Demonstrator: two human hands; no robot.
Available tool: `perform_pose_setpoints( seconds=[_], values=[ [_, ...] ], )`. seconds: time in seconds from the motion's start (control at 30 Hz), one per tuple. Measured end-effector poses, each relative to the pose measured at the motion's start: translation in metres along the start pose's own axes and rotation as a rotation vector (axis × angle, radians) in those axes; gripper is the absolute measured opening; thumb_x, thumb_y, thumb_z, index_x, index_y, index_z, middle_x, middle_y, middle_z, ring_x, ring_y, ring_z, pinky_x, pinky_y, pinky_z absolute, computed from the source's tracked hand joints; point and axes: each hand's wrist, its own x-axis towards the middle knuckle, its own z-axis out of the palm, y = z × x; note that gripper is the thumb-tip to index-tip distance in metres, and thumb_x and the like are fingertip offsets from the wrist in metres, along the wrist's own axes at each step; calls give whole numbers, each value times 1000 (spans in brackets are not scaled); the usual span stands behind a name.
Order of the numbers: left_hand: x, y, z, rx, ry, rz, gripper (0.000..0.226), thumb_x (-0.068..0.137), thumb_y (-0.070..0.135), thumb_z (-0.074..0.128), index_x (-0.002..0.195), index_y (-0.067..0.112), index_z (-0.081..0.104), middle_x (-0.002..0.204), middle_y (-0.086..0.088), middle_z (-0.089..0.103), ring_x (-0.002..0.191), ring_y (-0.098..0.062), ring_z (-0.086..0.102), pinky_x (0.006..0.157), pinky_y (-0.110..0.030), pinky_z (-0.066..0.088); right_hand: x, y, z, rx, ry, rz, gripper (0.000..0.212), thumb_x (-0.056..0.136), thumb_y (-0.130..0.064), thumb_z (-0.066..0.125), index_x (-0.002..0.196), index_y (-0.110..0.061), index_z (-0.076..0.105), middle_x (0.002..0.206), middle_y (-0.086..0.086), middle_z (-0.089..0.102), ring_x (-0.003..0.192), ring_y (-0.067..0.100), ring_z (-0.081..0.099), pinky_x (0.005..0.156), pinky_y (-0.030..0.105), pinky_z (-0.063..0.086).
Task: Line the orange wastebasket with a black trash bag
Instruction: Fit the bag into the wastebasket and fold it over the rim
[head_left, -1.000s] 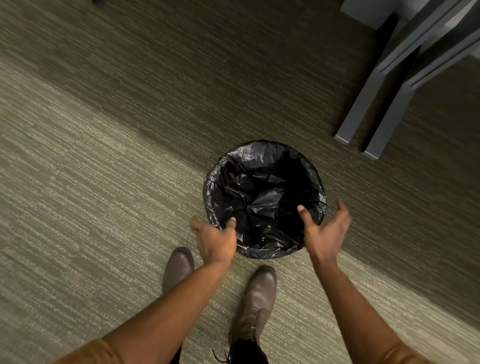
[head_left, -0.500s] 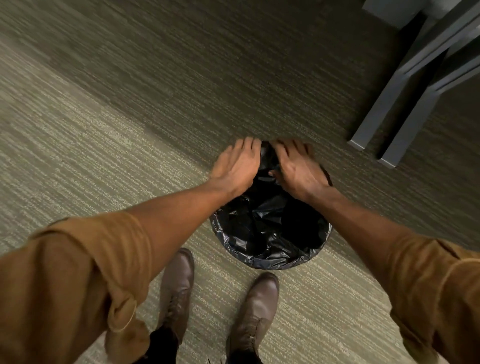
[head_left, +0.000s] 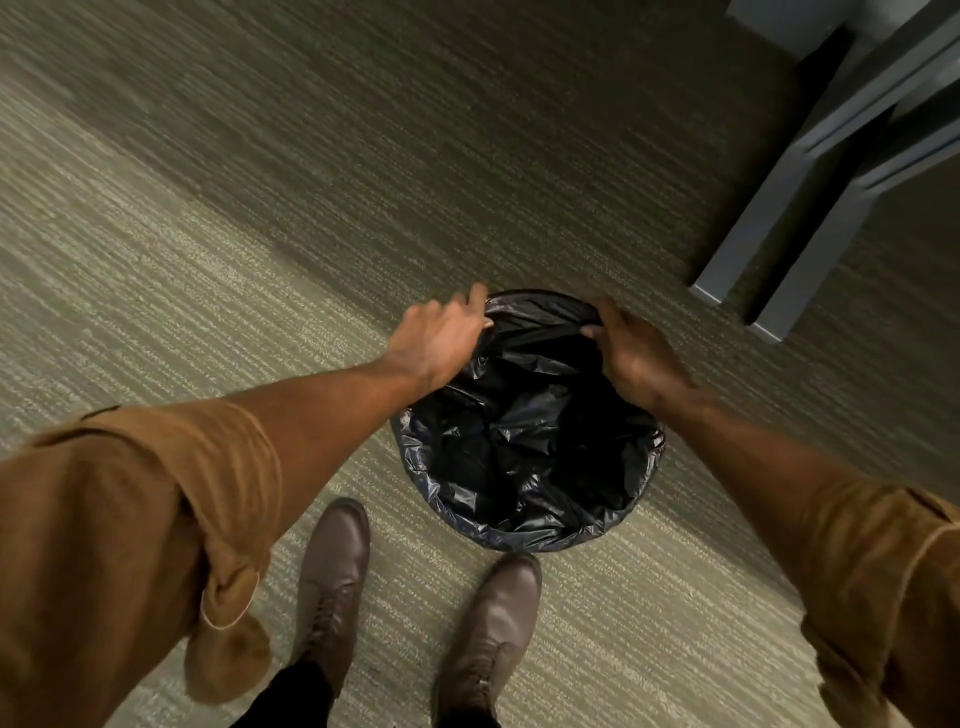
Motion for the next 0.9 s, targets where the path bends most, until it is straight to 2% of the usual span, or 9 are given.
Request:
perform_pose_setpoints(
  seconds=[0.1, 0.17, 0.33, 0.43, 0.5, 0.53, 0.63, 0.77, 0.9],
  values=[
    [1, -5, 5, -67, -22, 17, 21, 113, 14, 47, 132, 9, 40, 117, -19, 73, 87, -41, 76, 76, -53, 61, -23, 10, 9, 183, 71, 131, 35, 117, -35, 40, 143, -12, 48, 95, 8, 70, 76, 25, 62, 65, 36, 40],
    [1, -7, 6, -101, -40, 22, 19, 115, 18, 45, 131, 9, 40, 115, -20, 73, 85, -39, 75, 79, -54, 63, -41, 19, 22, 286, 157, 173, 43, 116, -46, 35, 135, -11, 52, 80, 10, 64, 69, 28, 61, 62, 45, 46],
    [3, -11, 4, -168, -77, -32, 33, 118, 35, 36, 132, 6, 44, 86, -6, 58, 67, -25, 58, 80, -55, 61, -63, 26, 44, 737, 353, 363, 59, 116, -53, 28, 150, -14, 58, 141, 14, 67, 131, 31, 62, 104, 37, 51],
    [-7, -9, 2, -161, -103, -112, 53, 115, 54, 31, 137, 6, 40, 87, -5, 59, 62, -20, 55, 67, -49, 60, -75, 25, 51, 849, 500, 479, 67, 113, -62, 28, 155, -15, 51, 152, 19, 62, 140, 36, 59, 119, 53, 48],
    [-23, -6, 6, -80, -10, -164, 67, 112, 63, 27, 140, 4, 42, 106, -14, 66, 81, -27, 66, 74, -48, 62, -89, 21, 55, 785, 619, 571, 69, 111, -64, 35, 150, -10, 53, 145, 22, 66, 134, 40, 63, 114, 57, 51],
    [-33, -3, 10, -18, 49, -192, 74, 111, 65, 26, 145, 1, 43, 126, -22, 66, 105, -35, 69, 91, -51, 62, -97, 14, 56, 726, 673, 596, 69, 109, -64, 41, 148, -8, 53, 143, 19, 67, 131, 38, 65, 112, 56, 53],
    [-72, 9, 25, 55, 131, -140, 92, 111, 69, 27, 166, -5, 23, 177, -34, 20, 166, -48, 20, 134, -59, 23, -123, -4, 71, 600, 751, 555, 68, 103, -57, 62, 149, -9, 50, 143, 11, 61, 128, 28, 63, 108, 50, 57],
    [-121, 27, 48, -13, 118, -71, 89, 109, 63, 44, 166, -3, 26, 179, -30, 12, 165, -46, 24, 130, -58, 27, -139, -27, 100, 555, 672, 510, 70, 100, -25, 76, 159, -8, 42, 154, 12, 54, 141, 29, 56, 115, 45, 51],
    [-132, 32, 47, -364, 113, -243, 80, 108, 32, 58, 166, -5, 18, 176, -30, 15, 163, -45, 27, 132, -58, 34, -138, -29, 111, 507, 688, 567, 61, 105, 0, 58, 163, -4, 40, 160, 17, 55, 147, 37, 54, 121, 52, 47]
  ],
)
